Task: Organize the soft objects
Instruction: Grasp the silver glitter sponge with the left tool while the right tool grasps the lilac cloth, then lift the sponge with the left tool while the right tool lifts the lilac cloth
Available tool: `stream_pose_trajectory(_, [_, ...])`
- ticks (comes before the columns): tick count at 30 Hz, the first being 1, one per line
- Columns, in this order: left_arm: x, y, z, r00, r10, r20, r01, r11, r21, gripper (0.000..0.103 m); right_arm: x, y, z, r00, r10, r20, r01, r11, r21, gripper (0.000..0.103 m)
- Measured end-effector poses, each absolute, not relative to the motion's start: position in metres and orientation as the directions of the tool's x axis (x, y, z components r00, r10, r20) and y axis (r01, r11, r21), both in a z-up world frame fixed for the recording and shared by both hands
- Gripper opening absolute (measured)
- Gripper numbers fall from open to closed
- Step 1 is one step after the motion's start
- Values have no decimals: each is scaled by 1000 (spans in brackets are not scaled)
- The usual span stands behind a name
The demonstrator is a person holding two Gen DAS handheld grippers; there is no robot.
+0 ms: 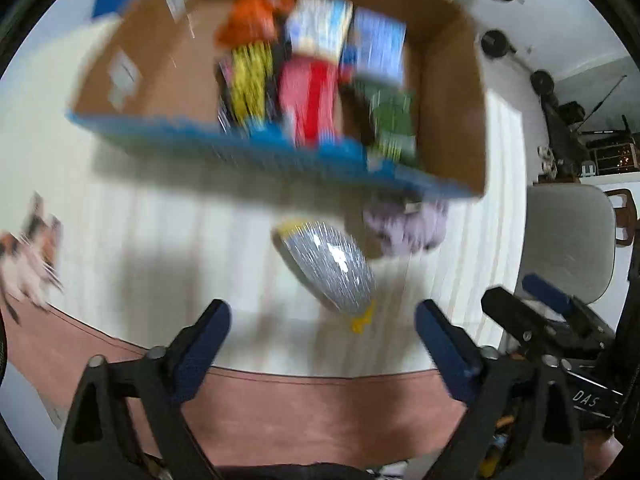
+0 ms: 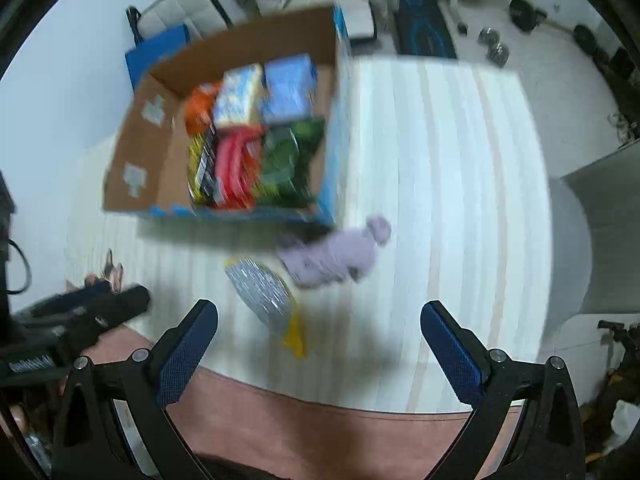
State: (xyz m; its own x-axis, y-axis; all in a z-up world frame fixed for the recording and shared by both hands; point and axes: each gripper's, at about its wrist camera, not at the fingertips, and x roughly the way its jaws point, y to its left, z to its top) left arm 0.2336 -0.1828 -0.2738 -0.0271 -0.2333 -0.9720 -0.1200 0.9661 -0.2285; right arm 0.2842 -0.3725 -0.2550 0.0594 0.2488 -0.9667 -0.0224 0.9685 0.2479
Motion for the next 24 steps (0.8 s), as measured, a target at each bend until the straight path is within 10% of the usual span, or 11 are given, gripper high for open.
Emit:
stream_pose_trajectory(12, [233,-208,-380,-147,-223,-964,-219,957,-188,87,331,-365,-357,-96,253,-963,-212,940,269,93])
stream_pose_trajectory(17, [222,-209,-379,-141,-131,-981,-142,984,-111,44,332,-358,-378,-145,261,-955,-207,935,287,66])
stream_pose_trajectory(24, [195,-164,-376,-142,-41,-989,-139,990,-22,43,287,-373,-372,-175,303,-937,40,953,300,59])
